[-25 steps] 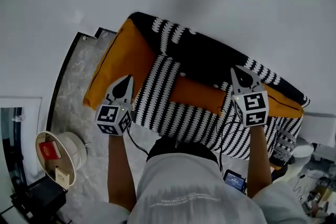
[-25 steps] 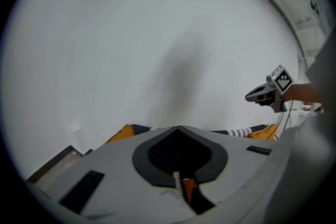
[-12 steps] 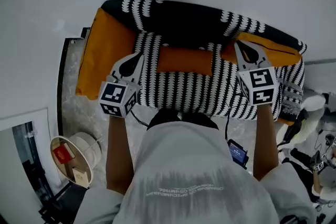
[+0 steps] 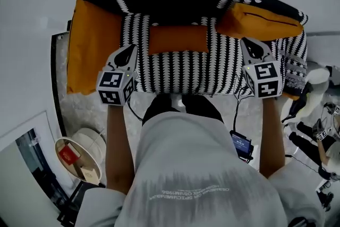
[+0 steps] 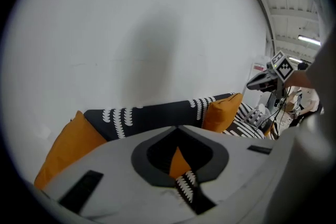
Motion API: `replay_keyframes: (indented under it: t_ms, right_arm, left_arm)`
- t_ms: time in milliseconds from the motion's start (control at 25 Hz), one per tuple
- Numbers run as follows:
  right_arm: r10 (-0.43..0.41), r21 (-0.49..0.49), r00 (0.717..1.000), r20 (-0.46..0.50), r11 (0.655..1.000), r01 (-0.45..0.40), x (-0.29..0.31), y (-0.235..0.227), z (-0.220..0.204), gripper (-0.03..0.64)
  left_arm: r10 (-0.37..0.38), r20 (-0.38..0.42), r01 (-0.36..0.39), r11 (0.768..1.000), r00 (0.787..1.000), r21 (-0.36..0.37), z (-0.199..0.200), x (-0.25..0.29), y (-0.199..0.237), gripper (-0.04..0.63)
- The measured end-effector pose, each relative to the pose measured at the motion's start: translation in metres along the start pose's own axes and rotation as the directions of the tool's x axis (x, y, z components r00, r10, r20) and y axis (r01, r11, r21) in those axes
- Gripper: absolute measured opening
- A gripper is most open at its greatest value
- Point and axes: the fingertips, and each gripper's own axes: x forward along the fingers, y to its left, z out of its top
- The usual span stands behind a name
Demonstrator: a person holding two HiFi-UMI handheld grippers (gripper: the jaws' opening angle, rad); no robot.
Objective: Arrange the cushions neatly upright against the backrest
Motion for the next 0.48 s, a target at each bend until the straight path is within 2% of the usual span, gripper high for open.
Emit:
replay_keyframes:
  t_ms: [160, 320, 480]
  right_arm:
    - [-0.014, 0.084, 0.997, -0.079, 0.996, 0.021, 0.02, 0.003, -0.023, 0.005]
    - [-0.037, 0.124, 0.989, -0.145, 0.991, 0.055, 0.042, 0.006, -0.036, 0.011]
    - [-0.024, 0.085, 0.964, -0.265, 0.995, 0.048, 0.069, 0.026, -0.065, 0.052]
  left_arm:
    - [-0.054, -0.075, 0.052, 0.998, 0.996, -0.02, -0.037, 0.022, 0.014, 0.051]
    - [-0.118, -0.154, 0.112, 0.993, 0.981, -0.046, -0.078, 0.042, 0.031, 0.069]
    - [-0.206, -0.243, 0.192, 0.978, 0.948, -0.08, -0.122, 0.062, 0.038, 0.154]
